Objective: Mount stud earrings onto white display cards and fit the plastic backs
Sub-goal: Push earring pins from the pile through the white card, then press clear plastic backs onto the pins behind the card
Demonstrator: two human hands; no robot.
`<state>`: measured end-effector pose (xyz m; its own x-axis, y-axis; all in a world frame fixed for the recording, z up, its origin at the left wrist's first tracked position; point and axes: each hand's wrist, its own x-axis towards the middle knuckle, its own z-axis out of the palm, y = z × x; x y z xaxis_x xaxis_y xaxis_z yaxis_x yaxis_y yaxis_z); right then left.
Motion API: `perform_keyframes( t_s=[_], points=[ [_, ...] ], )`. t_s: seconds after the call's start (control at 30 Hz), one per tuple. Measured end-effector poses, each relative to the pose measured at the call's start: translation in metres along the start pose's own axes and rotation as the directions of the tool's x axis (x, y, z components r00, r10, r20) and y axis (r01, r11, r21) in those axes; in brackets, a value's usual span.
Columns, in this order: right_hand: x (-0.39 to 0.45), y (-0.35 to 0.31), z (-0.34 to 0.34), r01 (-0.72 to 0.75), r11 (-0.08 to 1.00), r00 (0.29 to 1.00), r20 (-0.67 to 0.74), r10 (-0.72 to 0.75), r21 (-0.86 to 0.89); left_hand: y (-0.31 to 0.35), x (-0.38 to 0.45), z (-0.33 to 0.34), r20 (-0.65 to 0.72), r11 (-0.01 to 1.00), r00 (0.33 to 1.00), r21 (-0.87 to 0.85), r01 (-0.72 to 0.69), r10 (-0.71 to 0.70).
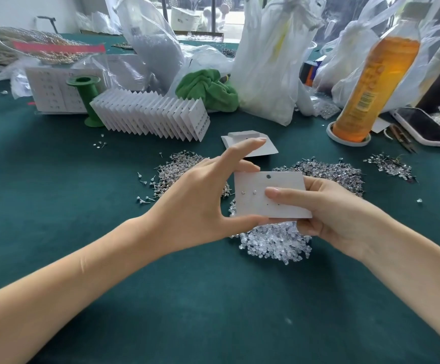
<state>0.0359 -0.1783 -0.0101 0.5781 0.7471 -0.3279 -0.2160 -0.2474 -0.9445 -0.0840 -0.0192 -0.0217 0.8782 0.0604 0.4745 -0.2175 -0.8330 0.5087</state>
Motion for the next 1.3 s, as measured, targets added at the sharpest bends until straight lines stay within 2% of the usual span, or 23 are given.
perform_keyframes(
  t_s=[0.13,0.2,0.27,0.3,0.37,0.43,0.6,0.9,1.3],
  points=[
    [0.0,0.0,0.0,0.081,0.996,0.997,-0.019,-0.08,0.044,0.001,0.003,-0.005,-0.041,0.997,0.997,-0.049,-0.062,0.06],
    [0.001,0.0,-0.002,0.137,0.988,0.988,-0.08,-0.131,0.071,-0.003,0.007,-0.011,-0.107,0.992,0.994,-0.125,0.003,-0.017],
    [0.002,0.0,-0.006,0.179,0.98,0.974,-0.157,-0.165,0.083,-0.011,0.011,-0.018,-0.131,0.99,0.986,-0.111,0.089,-0.103],
    [0.003,0.0,-0.008,0.2,0.976,0.966,-0.186,-0.181,0.089,-0.016,0.012,-0.022,-0.087,0.99,0.988,-0.075,0.124,-0.13],
    [0.003,0.001,-0.01,0.241,0.965,0.951,-0.227,-0.212,0.105,-0.025,0.013,-0.027,0.105,0.986,0.981,-0.008,0.164,-0.162],
    [0.003,0.001,-0.011,0.27,0.956,0.939,-0.252,-0.236,0.112,-0.029,0.013,-0.03,0.285,0.984,0.942,0.031,0.173,-0.174],
    [0.003,0.003,-0.01,0.319,0.941,0.923,-0.264,-0.28,0.117,-0.029,0.012,-0.03,0.436,0.984,0.884,0.032,0.173,-0.17],
    [-0.005,0.013,-0.003,0.465,0.884,0.873,-0.192,-0.448,0.049,-0.027,-0.001,-0.025,0.367,0.992,0.921,0.029,0.126,-0.127],
    [-0.007,0.02,-0.003,0.509,0.861,0.846,-0.203,-0.494,0.024,-0.023,-0.004,-0.02,0.303,0.993,0.946,0.031,0.113,-0.118]
  ],
)
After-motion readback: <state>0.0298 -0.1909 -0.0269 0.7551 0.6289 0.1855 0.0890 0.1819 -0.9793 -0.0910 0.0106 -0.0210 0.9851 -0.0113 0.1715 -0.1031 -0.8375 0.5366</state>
